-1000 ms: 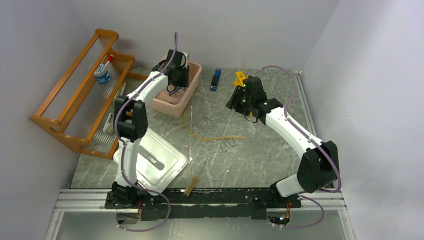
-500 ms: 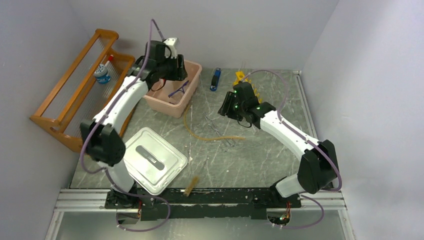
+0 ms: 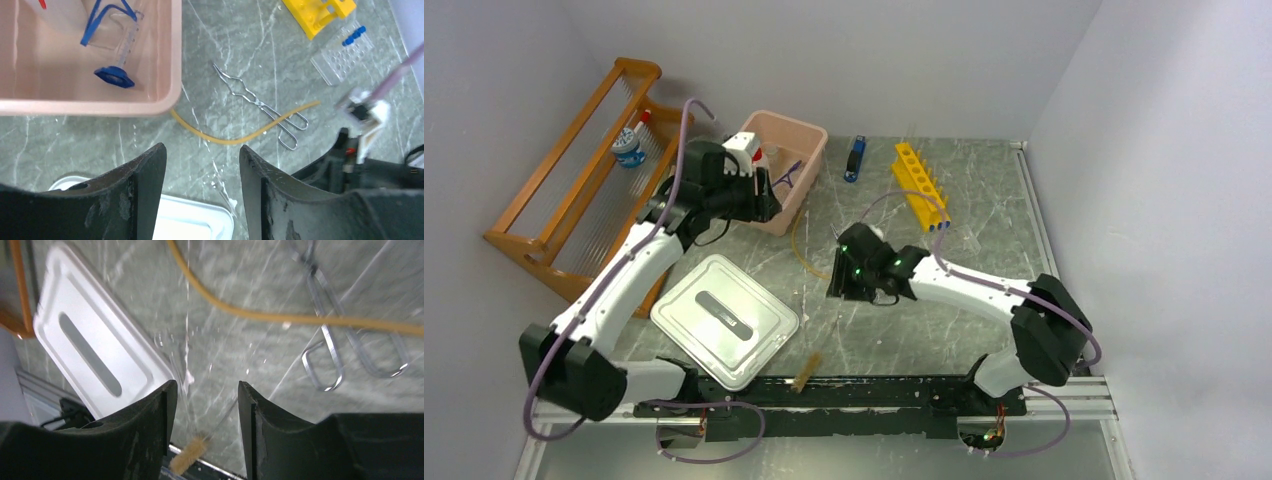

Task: Organize the chemistry lab equipment

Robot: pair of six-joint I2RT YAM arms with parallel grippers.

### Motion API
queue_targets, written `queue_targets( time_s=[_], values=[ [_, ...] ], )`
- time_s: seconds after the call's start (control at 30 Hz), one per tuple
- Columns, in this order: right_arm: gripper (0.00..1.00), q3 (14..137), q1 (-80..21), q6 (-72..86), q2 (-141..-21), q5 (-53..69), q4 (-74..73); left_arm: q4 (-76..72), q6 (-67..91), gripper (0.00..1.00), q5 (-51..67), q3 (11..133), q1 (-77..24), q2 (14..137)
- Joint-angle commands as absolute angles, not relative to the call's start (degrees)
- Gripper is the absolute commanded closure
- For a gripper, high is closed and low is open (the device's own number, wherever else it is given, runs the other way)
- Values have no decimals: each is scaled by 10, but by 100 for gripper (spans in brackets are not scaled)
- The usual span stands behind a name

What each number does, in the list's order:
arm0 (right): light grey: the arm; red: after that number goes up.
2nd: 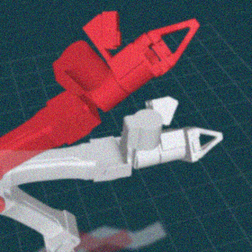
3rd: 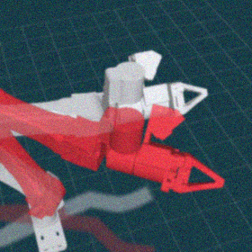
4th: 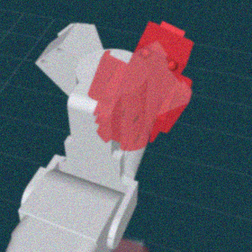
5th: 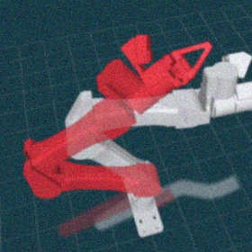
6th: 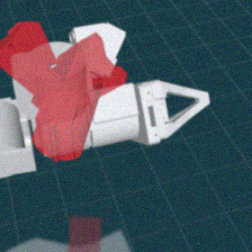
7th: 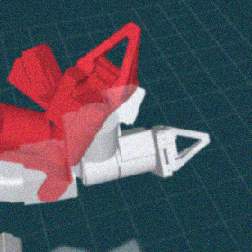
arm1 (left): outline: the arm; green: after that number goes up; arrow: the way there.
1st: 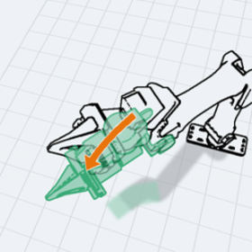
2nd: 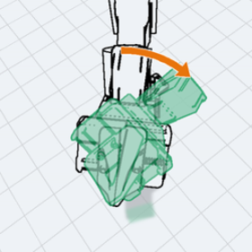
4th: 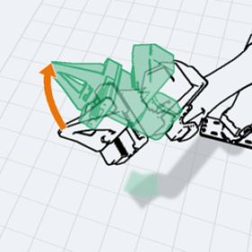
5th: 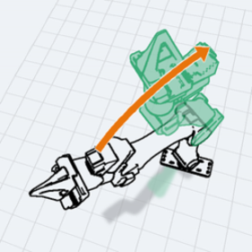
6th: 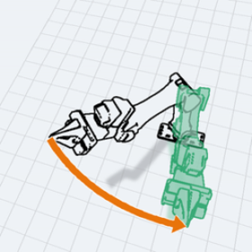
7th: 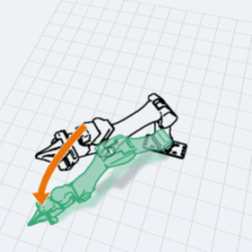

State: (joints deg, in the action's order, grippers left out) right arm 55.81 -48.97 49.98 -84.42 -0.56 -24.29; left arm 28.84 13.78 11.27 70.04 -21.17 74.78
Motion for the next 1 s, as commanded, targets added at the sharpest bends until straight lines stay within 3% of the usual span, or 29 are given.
queue_targets(
  time_s=[0.0,0.53,0.7,0.83,0.97],
  values=[
    [53,524,-545,600,-870,-11,-252,309,149,40,141,655,-214,679],
    [65,535,-602,721,-973,-48,-257,350,158,40,149,537,-215,574],
    [77,528,-604,748,-992,-48,-253,353,159,40,148,519,-215,563],
    [98,535,-603,752,-991,-72,-257,357,161,40,157,504,-215,555],
    [100,556,-601,709,-966,-112,-246,342,174,38,191,481,-215,549]
  ],
)
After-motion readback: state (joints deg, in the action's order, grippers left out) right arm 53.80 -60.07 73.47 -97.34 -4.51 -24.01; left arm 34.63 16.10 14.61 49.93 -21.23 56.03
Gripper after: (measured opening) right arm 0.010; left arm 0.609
